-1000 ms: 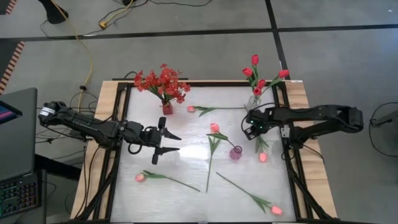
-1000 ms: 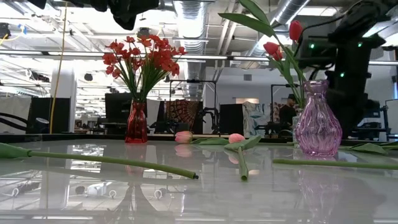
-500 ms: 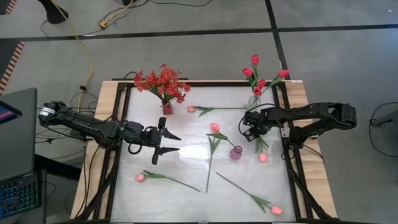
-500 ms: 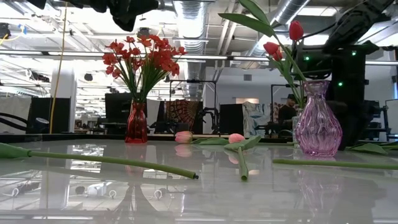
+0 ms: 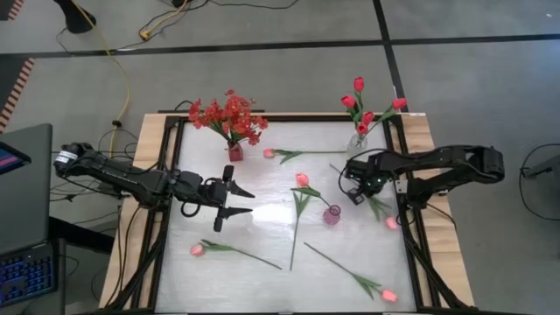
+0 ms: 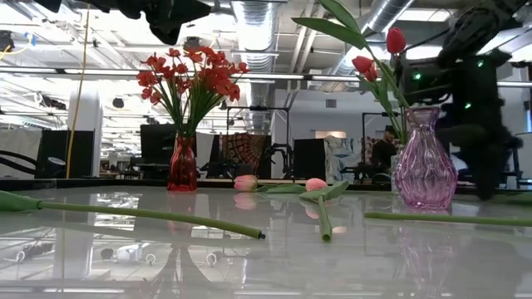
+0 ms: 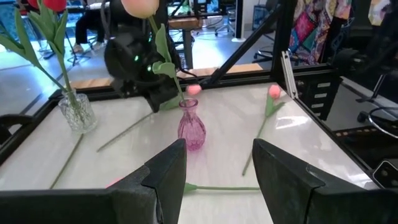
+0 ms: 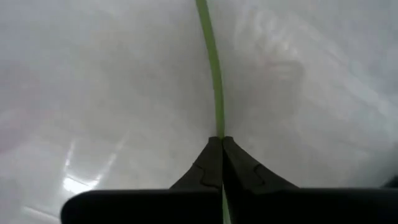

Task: Sort flowers into vase by color
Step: Put the pink tulip into the purple flower vase

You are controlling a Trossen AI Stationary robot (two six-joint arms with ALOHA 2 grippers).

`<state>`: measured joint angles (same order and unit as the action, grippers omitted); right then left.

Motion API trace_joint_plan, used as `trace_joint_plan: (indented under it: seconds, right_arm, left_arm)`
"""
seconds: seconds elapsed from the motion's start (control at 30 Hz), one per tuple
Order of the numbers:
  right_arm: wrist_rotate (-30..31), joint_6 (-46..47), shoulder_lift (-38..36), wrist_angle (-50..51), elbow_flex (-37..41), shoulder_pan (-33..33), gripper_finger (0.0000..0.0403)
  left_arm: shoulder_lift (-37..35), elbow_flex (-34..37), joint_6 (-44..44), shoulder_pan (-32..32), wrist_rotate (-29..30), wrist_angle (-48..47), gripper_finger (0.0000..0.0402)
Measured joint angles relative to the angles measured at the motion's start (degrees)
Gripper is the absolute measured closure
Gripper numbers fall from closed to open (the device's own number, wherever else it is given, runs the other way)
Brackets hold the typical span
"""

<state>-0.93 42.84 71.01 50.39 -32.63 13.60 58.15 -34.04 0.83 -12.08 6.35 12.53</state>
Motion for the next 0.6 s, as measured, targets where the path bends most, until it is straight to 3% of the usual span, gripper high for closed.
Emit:
trace_joint_plan:
  seconds: [0.2, 0.6]
  right_arm:
    - [3.25, 2.71, -3.19, 5.8, -5.33, -6.1, 0.0387]
    - [21.66, 5.27, -6.24, 11.33, -15.53, -17.81, 0.0384]
  left_arm:
    - [0.0, 0.0, -0.49, 0.0, 0.0, -0.34, 0.0229]
    - [0.0, 0.0, -1.79, 0.0, 0.0, 0.15, 0.0229]
